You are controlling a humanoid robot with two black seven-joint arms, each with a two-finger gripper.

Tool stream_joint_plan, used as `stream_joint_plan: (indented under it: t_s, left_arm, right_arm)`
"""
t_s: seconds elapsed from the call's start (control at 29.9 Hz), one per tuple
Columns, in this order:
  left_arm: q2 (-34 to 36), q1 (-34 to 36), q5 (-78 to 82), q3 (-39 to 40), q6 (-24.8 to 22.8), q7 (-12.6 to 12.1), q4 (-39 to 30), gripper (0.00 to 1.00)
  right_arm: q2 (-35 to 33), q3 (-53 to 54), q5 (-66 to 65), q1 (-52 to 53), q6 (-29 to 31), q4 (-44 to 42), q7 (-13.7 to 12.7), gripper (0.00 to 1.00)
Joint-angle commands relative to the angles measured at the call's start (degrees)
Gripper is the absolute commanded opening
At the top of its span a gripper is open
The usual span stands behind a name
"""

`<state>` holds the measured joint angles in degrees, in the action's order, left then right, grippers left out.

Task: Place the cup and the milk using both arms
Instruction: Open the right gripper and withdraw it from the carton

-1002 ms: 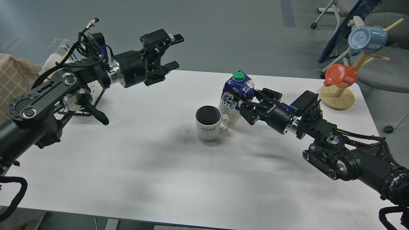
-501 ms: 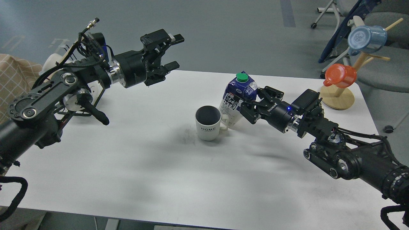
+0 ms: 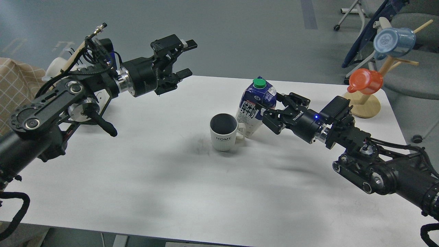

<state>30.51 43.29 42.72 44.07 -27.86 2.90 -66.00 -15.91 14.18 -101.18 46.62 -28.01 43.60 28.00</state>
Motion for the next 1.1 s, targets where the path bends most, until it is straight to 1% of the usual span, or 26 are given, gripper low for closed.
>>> stream_joint_plan:
  t_s: [0.0,0.33,0.5,0.57,0.6,0.63,0.73,0.8,0.83,0.9,1.0,1.04,1.07]
  left_arm:
    - [-0.01,-0.05,0.00,0.05,0.00,0.00,0.00,0.97]
    - [0.08,-0.40,0.00,0.05,0.00,0.00,0.00,0.97]
    - [0.25,-0.40,0.00,0.14,0.00,0.00,0.00,0.97]
    - [0.43,-0.40,0.00,0.14,0.00,0.00,0.00,0.97]
    - [0.52,-0.40,0.00,0.14,0.00,0.00,0.00,0.97]
    - [0.52,-0.40,0.00,0.22,0.00,0.00,0.00,0.97]
    - [0.43,-0.40,-0.09,1.28,-0.09,0.00,0.00,0.97]
    - [0.43,-0.40,-0.09,1.54,-0.09,0.00,0.00,0.97]
    - [0.34,-0.40,-0.09,1.63,-0.09,0.00,0.00,0.97]
    - [0.17,-0.40,-0.26,1.81,-0.09,0.00,0.00,0.97]
    - [-0.18,-0.31,-0.53,2.77,0.08,0.18,0.09,0.97]
    - [-0.71,-0.31,-0.62,3.91,0.17,0.26,0.17,0.97]
    - [-1.41,-0.31,-0.70,5.40,0.61,0.27,0.52,0.97]
  right_arm:
    - [-0.88,-0.72,0.54,-0.21,0.01,0.87,0.00,0.69]
    - [-6.50,-1.61,2.39,-1.79,0.01,7.47,0.00,0.70]
    - [-13.35,-1.61,2.65,-3.20,0.01,13.70,0.00,0.71]
    - [-17.30,-1.61,3.26,-3.72,0.01,17.47,0.00,0.73]
    - [-20.80,-1.61,4.05,-3.90,0.01,20.70,0.00,0.76]
    - [-22.66,-1.61,4.49,-3.90,0.01,22.39,0.00,0.78]
    - [-31.26,-1.43,8.78,-3.20,0.01,30.29,0.00,0.86]
    - [-34.09,-0.91,11.52,-2.67,0.01,32.59,0.00,0.91]
    - [-36.10,-0.12,14.49,-1.45,0.01,34.26,0.00,0.96]
    - [-38.23,1.90,19.33,1.54,0.01,35.50,0.00,0.97]
    - [-39.20,5.32,26.54,4.88,5.40,35.06,0.00,0.98]
    - [-39.20,7.77,30.21,6.72,9.68,34.63,0.00,1.00]
    - [-39.11,9.88,33.56,8.39,14.25,33.93,0.00,1.00]
